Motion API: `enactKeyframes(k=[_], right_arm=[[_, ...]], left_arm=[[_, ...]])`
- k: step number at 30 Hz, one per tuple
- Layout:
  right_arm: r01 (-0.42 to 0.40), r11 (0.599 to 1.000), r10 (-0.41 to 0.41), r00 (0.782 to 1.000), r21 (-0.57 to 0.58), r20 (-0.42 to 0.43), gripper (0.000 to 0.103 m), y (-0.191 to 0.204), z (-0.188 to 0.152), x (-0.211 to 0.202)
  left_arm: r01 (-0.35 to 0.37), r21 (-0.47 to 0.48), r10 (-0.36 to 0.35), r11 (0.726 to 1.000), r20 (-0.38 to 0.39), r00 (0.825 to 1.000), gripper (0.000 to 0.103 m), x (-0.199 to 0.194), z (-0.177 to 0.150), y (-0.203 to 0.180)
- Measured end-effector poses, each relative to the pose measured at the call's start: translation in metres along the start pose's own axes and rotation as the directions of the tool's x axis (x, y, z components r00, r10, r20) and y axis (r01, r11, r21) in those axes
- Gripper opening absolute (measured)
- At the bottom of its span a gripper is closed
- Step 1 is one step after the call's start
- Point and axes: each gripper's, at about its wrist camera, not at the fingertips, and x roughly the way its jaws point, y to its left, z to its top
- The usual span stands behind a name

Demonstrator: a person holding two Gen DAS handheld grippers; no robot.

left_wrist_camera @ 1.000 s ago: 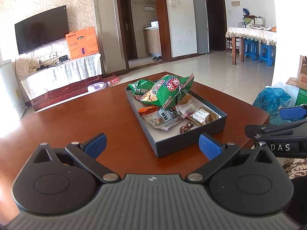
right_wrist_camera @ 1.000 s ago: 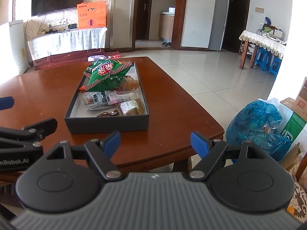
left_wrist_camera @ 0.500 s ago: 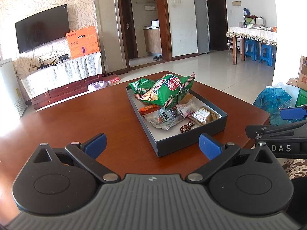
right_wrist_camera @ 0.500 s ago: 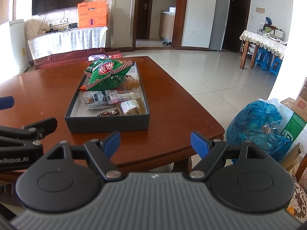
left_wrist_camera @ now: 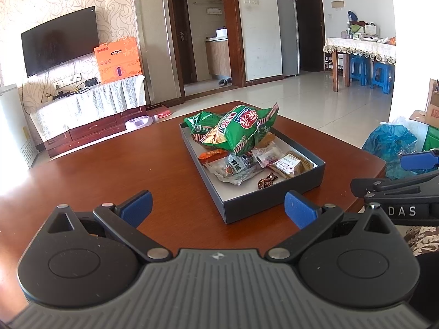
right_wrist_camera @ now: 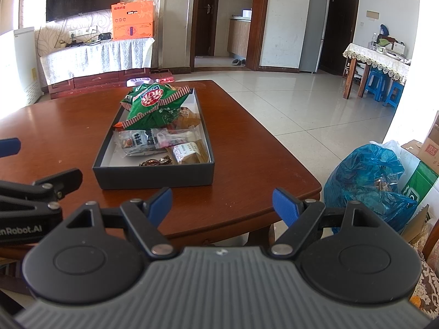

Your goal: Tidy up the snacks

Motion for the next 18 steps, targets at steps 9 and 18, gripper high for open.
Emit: enactKeyframes(k=[9,18], right_arm=[[-0.001,1.0,0.001,1.0,-0.003,-0.001,0.082,0.0003,-0.0005,0.001],[-0.002,1.0,0.002,1.0,-0.005,-0.001,0.082,0.0005,-0.001,0.0023]], left_arm=[[0.002,0.001,-0.002,1.0,-0.01,1.0,0.103,0.0015,-0.0007,-0.0017],[0.0,0.007,0.001,1.0,-0.032,0.999,0.103,0.0059,-0.0021,-0.0039]])
